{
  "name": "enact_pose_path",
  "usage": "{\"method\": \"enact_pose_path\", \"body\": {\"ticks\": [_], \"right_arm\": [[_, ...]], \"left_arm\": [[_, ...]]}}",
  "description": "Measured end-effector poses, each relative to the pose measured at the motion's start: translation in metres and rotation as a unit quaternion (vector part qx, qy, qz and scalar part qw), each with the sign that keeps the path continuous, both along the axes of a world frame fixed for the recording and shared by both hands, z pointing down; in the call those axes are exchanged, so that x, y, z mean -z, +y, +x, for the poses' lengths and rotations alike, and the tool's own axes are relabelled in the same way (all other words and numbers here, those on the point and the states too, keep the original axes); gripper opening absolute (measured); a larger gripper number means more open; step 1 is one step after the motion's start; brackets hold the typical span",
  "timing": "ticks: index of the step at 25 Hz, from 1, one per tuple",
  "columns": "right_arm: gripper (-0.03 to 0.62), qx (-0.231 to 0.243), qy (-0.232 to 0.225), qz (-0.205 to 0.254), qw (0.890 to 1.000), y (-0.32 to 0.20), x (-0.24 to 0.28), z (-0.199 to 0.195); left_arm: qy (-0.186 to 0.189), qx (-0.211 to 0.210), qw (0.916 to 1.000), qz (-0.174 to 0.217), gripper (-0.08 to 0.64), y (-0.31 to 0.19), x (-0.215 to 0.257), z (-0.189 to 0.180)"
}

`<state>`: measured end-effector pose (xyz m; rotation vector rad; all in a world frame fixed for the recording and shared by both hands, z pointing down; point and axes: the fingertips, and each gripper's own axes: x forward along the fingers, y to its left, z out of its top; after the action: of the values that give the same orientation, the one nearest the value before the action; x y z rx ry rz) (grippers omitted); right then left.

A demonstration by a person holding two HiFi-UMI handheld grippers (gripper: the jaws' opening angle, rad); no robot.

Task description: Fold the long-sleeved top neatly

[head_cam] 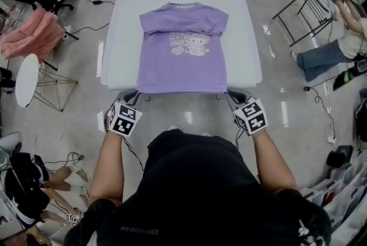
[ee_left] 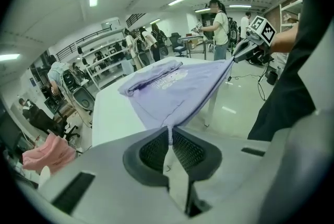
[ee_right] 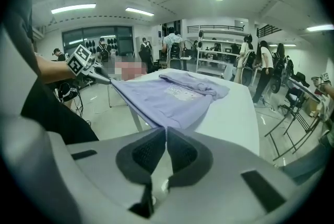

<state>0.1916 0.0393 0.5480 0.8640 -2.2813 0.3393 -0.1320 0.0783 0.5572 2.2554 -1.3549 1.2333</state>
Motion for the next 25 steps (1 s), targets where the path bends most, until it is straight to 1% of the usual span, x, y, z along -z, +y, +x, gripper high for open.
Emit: {"method": "enact_pose_path", "body": {"ticks": [7,13,18,21,25], "right_arm": [[0.014,0.047,-0.007,0.005,0.999,0.013,0.017,0.012],[0.014,0.071,-0.028,0.025,0.997,0.008,0.037,0.014],[0.014,0.070,-0.048,0.043,0.995,-0.012,0.062,0.009],[0.014,0.060,-0.060,0.057,0.995,-0.040,0.081,0.000],[0.014,0.023,-0.069,0.068,0.995,-0.082,0.098,-0.018]], "left_arm": [[-0.001,0.039,0.9992,-0.003,0.028,0.026,0.011,0.020],[-0.010,0.058,0.9980,0.024,0.028,0.024,0.035,0.029],[-0.028,0.043,0.9981,0.035,0.028,0.003,0.057,0.027],[-0.032,0.029,0.9977,0.053,0.028,-0.029,0.073,0.018],[-0.032,-0.002,0.9975,0.063,0.028,-0.082,0.091,0.004]]}}
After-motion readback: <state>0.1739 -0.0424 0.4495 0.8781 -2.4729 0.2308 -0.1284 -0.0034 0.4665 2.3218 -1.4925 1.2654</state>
